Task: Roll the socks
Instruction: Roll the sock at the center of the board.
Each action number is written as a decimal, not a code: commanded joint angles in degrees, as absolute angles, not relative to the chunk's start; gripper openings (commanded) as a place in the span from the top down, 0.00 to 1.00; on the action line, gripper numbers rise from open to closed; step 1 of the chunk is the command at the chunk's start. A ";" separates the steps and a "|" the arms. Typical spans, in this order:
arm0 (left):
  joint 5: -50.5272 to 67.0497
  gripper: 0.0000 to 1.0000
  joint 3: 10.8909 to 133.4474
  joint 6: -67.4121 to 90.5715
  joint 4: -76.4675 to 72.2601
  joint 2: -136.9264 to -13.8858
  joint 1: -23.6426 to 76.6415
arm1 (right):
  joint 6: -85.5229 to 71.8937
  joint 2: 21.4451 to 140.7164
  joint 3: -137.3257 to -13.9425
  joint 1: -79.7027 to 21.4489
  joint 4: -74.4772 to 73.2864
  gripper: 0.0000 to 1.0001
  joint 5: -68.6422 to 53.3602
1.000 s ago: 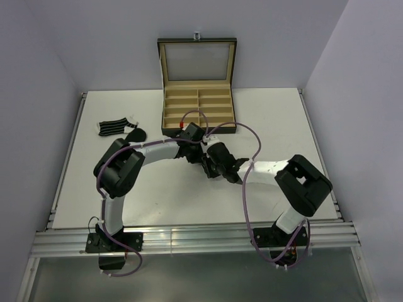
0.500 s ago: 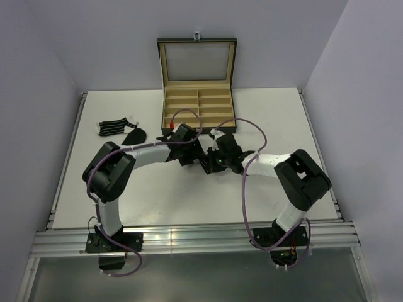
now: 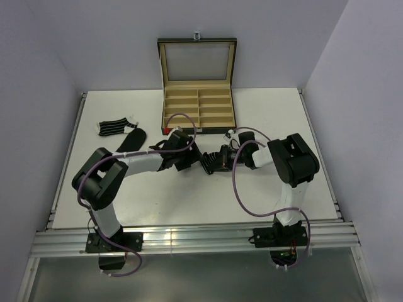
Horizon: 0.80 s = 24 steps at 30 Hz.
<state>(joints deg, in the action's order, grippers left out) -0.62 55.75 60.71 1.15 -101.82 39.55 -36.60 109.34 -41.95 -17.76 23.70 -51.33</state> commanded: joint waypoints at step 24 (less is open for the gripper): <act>-5.53 0.65 64.34 61.00 16.61 -114.43 41.66 | -34.11 112.77 -45.27 -16.88 14.06 1.00 -50.81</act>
